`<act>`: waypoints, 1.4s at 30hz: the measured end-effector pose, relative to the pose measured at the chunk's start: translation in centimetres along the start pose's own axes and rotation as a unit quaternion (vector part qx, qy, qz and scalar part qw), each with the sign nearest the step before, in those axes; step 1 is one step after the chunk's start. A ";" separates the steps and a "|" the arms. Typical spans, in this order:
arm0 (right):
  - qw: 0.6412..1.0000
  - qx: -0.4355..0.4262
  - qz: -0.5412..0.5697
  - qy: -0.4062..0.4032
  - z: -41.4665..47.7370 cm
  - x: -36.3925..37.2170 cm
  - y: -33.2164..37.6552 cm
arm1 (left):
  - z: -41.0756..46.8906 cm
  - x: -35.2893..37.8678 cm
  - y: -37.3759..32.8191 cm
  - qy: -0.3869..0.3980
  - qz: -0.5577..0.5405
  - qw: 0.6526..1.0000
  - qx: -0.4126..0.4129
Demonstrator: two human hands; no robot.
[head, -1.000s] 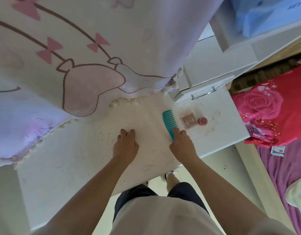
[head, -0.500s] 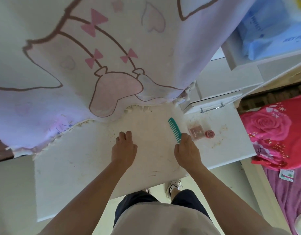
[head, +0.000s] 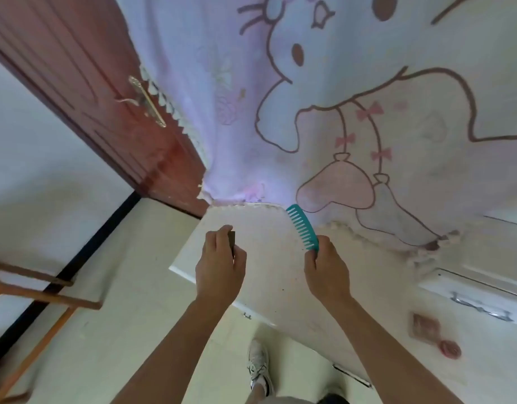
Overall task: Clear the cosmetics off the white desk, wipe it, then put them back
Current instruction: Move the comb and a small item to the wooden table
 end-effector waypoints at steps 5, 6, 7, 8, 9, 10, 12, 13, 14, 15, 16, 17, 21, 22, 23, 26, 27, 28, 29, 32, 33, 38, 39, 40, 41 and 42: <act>0.987 -0.139 0.024 0.072 -3.8 8.3 13.7 | -6.6 -11.2 11.9 -0.091 0.060 0.987 -0.119; 0.981 -0.170 0.029 0.089 -5.1 10.1 16.7 | -8.0 -13.5 14.4 -0.112 0.069 0.982 -0.135; 0.974 -0.200 0.033 0.104 -6.6 11.9 19.7 | -9.4 -15.8 16.8 -0.133 0.074 0.976 -0.153; 0.966 -0.227 0.038 0.116 -8.2 13.7 22.6 | -10.9 -18.0 19.3 -0.153 0.078 0.970 -0.174; 0.959 -0.250 0.044 0.129 -9.8 15.6 25.4 | -12.5 -20.0 21.7 -0.173 0.081 0.962 -0.196; 0.951 -0.272 0.047 0.143 -11.5 17.5 28.1 | -14.2 -21.9 24.1 -0.194 0.083 0.953 -0.219; 0.932 -0.322 0.039 0.162 -15.1 21.8 33.3 | -17.7 -25.1 29.1 -0.227 0.084 0.935 -0.258; 0.923 -0.343 0.033 0.169 -17.1 23.9 35.8 | -19.4 -26.5 31.6 -0.233 0.083 0.930 -0.273; 0.916 -0.360 0.029 0.178 -19.0 26.1 38.2 | -21.0 -27.8 34.2 -0.234 0.085 0.926 -0.283; 0.906 -0.379 0.024 0.189 -20.8 28.2 40.6 | -22.5 -29.1 36.6 -0.235 0.089 0.922 -0.293; 0.894 -0.398 0.016 0.204 -22.7 30.2 42.8 | -24.0 -30.5 38.9 -0.238 0.093 0.917 -0.307; 0.884 -0.415 0.005 0.215 -24.4 32.1 44.9 | -25.3 -31.8 41.1 -0.240 0.097 0.910 -0.324; 0.855 -0.459 -0.014 0.241 -29.8 38.0 51.9 | -29.4 -36.6 48.2 -0.253 0.108 0.888 -0.370; 0.850 -0.464 -0.009 0.248 -30.6 39.4 53.2 | -30.1 -37.4 49.9 -0.254 0.110 0.884 -0.378; 0.847 -0.466 -0.005 0.255 -31.3 40.8 54.5 | -30.6 -38.1 51.6 -0.253 0.113 0.881 -0.384; 0.837 -0.472 -0.002 0.276 -32.5 45.1 57.7 | -31.3 -39.4 56.6 -0.250 0.114 0.874 -0.402; 0.835 -0.473 -0.002 0.283 -32.7 46.6 58.6 | -31.2 -39.6 58.2 -0.248 0.112 0.871 -0.410; 0.833 -0.472 -0.001 0.289 -32.8 48.1 59.6 | -31.0 -39.8 59.9 -0.244 0.111 0.868 -0.419; 0.831 -0.471 -0.002 0.295 -32.7 49.8 60.6 | -30.6 -39.9 61.7 -0.237 0.111 0.866 -0.426; 0.825 -0.472 0.002 0.310 -31.5 55.7 63.9 | -28.5 -40.6 67.5 -0.218 0.115 0.866 -0.436; 0.824 -0.471 0.006 0.313 -30.8 57.8 65.4 | -27.5 -41.0 69.7 -0.215 0.116 0.866 -0.437; 0.835 -0.442 0.022 0.328 -26.5 67.8 74.4 | -21.5 -45.0 81.1 -0.211 0.100 0.849 -0.474; 0.836 -0.438 0.023 0.332 -25.8 69.4 76.5 | -20.3 -46.3 83.1 -0.208 0.105 0.847 -0.478; 0.835 -0.436 0.023 0.336 -25.1 70.9 78.6 | -19.1 -47.7 84.9 -0.206 0.113 0.845 -0.481; 0.832 -0.438 0.022 0.340 -24.6 72.2 80.8 | -18.1 -49.1 86.7 -0.203 0.122 0.844 -0.481; 0.829 -0.441 0.021 0.343 -24.1 73.5 83.0 | -17.2 -50.5 88.4 -0.203 0.128 0.842 -0.483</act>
Point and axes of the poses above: each hand's wrist, its own z-axis towards the middle knuckle, its own x-axis out of the palm, y = z × x, the point moved 6 cm from there along z, towards the middle knuckle, and after that the axes turned 5 degrees about y, right-handed, at the moved point
